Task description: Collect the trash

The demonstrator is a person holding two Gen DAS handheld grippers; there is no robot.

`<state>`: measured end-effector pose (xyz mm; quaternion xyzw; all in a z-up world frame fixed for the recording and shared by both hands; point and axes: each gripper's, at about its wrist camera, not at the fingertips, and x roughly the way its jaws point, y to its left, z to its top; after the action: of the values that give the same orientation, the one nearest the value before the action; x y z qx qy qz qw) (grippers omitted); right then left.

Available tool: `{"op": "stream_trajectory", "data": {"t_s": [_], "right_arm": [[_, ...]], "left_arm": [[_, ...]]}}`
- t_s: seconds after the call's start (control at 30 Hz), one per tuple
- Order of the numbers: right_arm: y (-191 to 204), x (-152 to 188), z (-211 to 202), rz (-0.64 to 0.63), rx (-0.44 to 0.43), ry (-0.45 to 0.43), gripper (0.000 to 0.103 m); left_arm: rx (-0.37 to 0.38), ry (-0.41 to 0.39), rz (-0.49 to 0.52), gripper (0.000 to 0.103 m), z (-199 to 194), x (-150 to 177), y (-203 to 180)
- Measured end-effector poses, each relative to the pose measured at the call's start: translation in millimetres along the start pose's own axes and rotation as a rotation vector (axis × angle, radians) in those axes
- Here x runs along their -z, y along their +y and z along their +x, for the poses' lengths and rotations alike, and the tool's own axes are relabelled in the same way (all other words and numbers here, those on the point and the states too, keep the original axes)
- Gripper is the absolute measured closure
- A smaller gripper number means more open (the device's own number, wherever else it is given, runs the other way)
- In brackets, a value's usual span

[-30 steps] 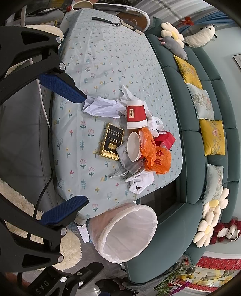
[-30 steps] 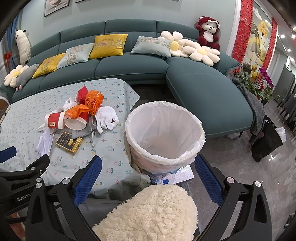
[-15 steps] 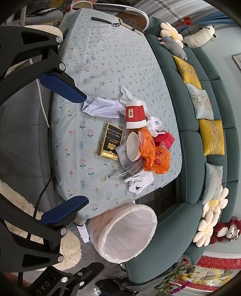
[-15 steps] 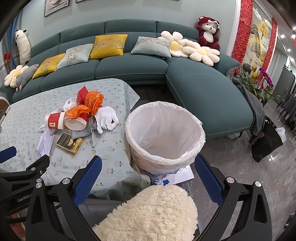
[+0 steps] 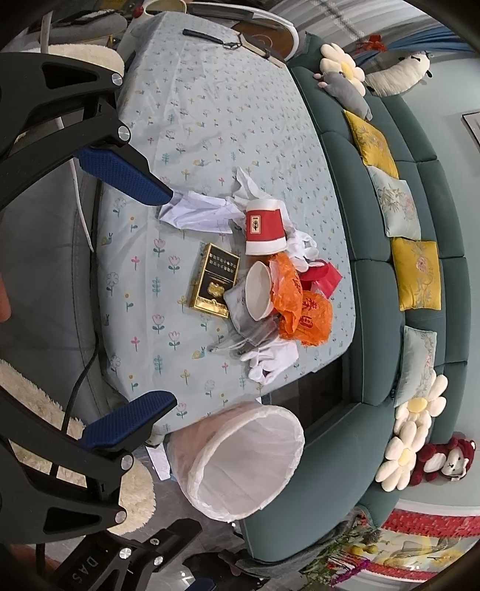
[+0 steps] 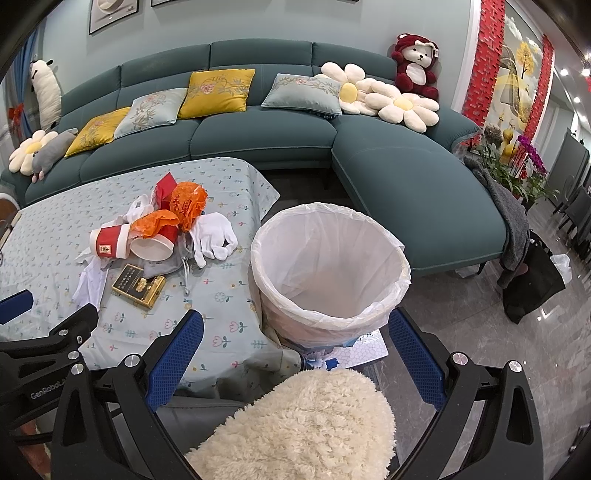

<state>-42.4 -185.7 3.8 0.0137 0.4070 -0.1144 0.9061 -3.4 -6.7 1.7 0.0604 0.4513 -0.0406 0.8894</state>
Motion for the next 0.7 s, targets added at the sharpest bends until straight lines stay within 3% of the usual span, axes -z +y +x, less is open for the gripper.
{"op": "stream_trajectory", "data": {"t_s": [0.37, 0.57, 0.7], "right_arm": [[6.6, -9.6, 3.1, 0.002, -0.002, -0.02, 0.007], [17.3, -12.5, 8.4, 0.003, -0.011, -0.017, 0.007], [28.8, -13.1, 12.3, -0.012, -0.019, -0.013, 0.007]], "left_arm": [[-0.021, -0.036, 0.02, 0.007, 4.2, -2.8, 5.0], [-0.046, -0.068, -0.027, 0.007, 7.9, -4.1, 23.2], [-0.05, -0.037, -0.036, 0.007, 17.8, -6.4, 33.1]]}}
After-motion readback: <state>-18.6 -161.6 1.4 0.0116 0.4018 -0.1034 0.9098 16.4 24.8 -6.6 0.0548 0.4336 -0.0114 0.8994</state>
